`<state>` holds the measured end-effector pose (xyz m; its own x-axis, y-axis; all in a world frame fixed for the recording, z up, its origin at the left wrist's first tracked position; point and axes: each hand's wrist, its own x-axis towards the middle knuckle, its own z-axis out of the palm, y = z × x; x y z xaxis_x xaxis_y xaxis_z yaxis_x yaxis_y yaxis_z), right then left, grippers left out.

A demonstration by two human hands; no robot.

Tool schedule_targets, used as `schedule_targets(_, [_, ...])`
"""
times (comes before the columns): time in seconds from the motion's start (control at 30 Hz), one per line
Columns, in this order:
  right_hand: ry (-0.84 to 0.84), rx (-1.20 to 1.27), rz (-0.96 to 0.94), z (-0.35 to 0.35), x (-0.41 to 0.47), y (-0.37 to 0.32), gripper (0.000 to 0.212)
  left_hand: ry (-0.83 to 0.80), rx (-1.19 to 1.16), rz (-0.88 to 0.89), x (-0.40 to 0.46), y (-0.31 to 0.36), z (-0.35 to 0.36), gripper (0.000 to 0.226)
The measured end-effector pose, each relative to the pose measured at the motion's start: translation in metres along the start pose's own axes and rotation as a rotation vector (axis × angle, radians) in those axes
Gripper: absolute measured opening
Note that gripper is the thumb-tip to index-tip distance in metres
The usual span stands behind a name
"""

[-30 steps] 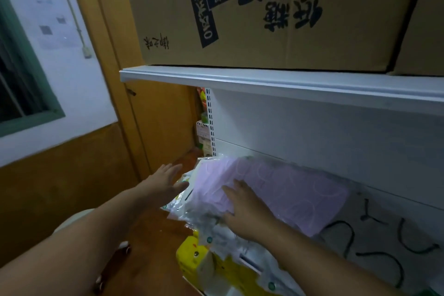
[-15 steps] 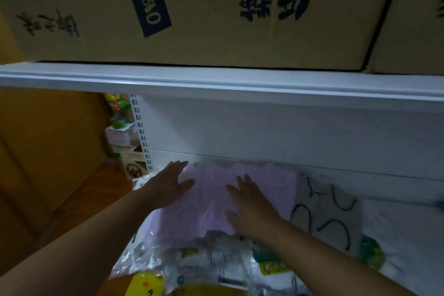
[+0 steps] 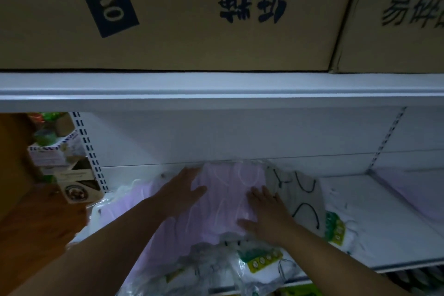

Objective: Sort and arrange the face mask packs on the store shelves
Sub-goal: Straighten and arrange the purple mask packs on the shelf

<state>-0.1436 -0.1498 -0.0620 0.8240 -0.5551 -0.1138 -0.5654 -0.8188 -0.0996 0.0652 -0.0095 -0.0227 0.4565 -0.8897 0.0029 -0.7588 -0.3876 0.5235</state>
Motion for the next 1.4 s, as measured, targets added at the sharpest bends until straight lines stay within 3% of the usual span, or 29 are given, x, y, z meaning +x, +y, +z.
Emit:
schedule_targets(0.13, [0.154,0.060,-0.050,-0.003,0.003,-0.001,0.067,0.254,-0.167,-0.039,-0.002,0.011,0.006,0.036])
schedule_targets(0.23, [0.302,0.192,-0.032,-0.015,-0.002,-0.010,0.048,0.319,-0.662,-0.164,-0.005,0.029,0.003,0.013])
schedule_targets(0.33, [0.433,0.410,-0.116,-0.025,-0.012,-0.033,0.049,0.138,-1.217,-0.357,-0.014,0.042,-0.004,0.019])
schedule_targets(0.43, [0.382,0.449,-0.316,-0.032,-0.019,-0.062,0.057,-0.207,-1.414,-0.345,-0.028,0.041,-0.005,0.058])
schedule_targets(0.5, [0.272,0.354,-0.397,-0.031,-0.019,-0.076,0.071,-0.249,-1.509,-0.390,-0.036,0.038,-0.003,0.055])
schedule_targets(0.57, [0.184,0.294,-0.445,-0.027,-0.017,-0.080,0.079,-0.157,-1.501,-0.489,-0.040,0.031,0.001,0.040])
schedule_targets(0.67, [0.104,0.354,-0.428,-0.024,-0.016,-0.075,0.074,-0.094,-1.457,-0.592,-0.046,0.020,0.000,0.045])
schedule_targets(0.77, [0.114,0.278,-0.259,-0.024,-0.006,-0.053,0.067,-0.046,-1.409,-0.645,-0.051,0.014,-0.007,0.036])
schedule_targets(0.87, [0.043,0.074,-0.043,-0.018,0.003,-0.023,0.076,-0.015,-1.399,-0.657,-0.058,0.008,-0.011,0.030])
schedule_targets(1.0, [-0.042,0.025,-0.027,0.000,0.004,-0.005,0.086,-0.008,-1.360,-0.632,-0.063,0.005,-0.011,0.031])
schedule_targets(1.1, [0.008,0.055,-0.036,0.005,0.004,-0.003,0.083,-0.060,-1.373,-0.623,-0.066,0.007,-0.011,0.030])
schedule_targets(1.27, [0.115,0.177,0.002,-0.006,0.002,-0.001,0.060,-0.044,-1.342,-0.574,-0.071,0.008,-0.008,0.028])
schedule_targets(1.4, [0.257,0.436,-0.008,-0.035,-0.007,-0.022,0.047,-0.040,-1.352,-0.580,-0.071,0.012,-0.006,0.031])
